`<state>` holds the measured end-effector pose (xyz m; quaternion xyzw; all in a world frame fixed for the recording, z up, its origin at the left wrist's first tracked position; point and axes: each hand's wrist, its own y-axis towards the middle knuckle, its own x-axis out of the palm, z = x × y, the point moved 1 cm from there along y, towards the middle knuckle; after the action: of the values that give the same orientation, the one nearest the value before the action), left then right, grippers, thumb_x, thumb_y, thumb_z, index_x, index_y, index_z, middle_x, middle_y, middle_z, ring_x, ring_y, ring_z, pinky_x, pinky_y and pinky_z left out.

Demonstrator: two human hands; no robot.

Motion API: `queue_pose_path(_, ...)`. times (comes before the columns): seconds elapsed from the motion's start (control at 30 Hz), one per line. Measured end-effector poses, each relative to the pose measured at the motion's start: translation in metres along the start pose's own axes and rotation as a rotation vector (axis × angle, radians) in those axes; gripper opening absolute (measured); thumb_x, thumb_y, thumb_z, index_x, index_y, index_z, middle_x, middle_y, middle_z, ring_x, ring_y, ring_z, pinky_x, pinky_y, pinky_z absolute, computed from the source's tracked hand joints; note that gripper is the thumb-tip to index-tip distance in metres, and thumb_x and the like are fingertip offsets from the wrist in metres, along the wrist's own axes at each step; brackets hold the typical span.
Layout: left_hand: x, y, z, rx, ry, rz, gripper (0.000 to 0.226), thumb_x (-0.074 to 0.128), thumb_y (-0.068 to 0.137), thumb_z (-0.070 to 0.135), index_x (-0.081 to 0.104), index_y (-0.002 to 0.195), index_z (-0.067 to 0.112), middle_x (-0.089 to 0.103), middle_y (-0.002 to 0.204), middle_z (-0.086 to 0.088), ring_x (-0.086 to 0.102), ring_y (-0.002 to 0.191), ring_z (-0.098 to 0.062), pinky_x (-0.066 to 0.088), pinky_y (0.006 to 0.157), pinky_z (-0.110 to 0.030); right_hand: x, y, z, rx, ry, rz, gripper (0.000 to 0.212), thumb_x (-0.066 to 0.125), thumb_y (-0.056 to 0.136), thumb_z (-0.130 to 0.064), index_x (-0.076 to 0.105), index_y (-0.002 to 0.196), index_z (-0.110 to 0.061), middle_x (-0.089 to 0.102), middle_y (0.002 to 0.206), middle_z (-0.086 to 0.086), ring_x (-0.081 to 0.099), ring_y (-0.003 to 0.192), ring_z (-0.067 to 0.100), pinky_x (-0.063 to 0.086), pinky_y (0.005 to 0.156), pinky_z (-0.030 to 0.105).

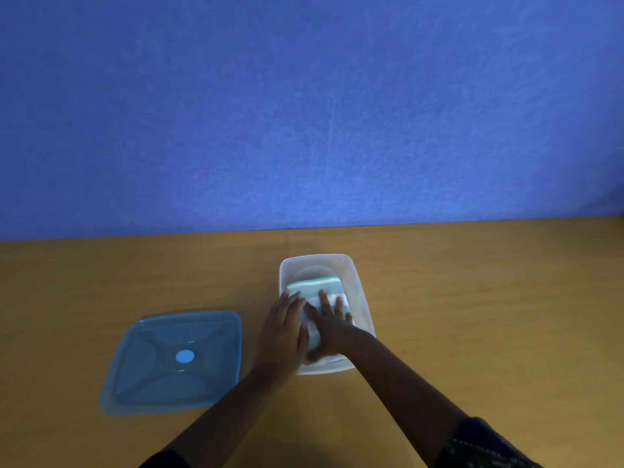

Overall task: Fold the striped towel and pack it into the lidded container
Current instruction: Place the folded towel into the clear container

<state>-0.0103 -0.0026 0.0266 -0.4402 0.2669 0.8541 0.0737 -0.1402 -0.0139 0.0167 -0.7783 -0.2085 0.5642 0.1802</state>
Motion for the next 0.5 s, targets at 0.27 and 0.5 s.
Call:
queue_pose_path(0.27,-0.009,-0.019,-0.056,-0.629,0.139,-0.063,0.048,0.064,0.076,0.006,0.049,0.12,-0.007,0.051,0.128,-0.027,0.045,0.12,-0.042,0.036,0.099,-0.051,-0.04,-0.032,0.009,-0.068,0.271,0.292,0.092,0.064,0.079,-0.051,0.008,0.147,-0.025,-0.012,0.158,0.01,-0.016,0.143,0.032,0.003,0.116,0.05)
queue_pose_path(0.5,-0.01,-0.032,-0.073,-0.664,0.393,-0.288,0.05,0.058,0.084,0.04,0.049,0.116,0.003,0.056,0.114,-0.015,0.051,0.107,-0.032,0.042,0.086,-0.043,-0.047,-0.045,0.014,-0.066,0.351,0.438,0.067,0.059,0.085,-0.045,0.029,0.142,-0.026,0.005,0.159,0.003,-0.004,0.146,0.026,0.007,0.117,0.045)
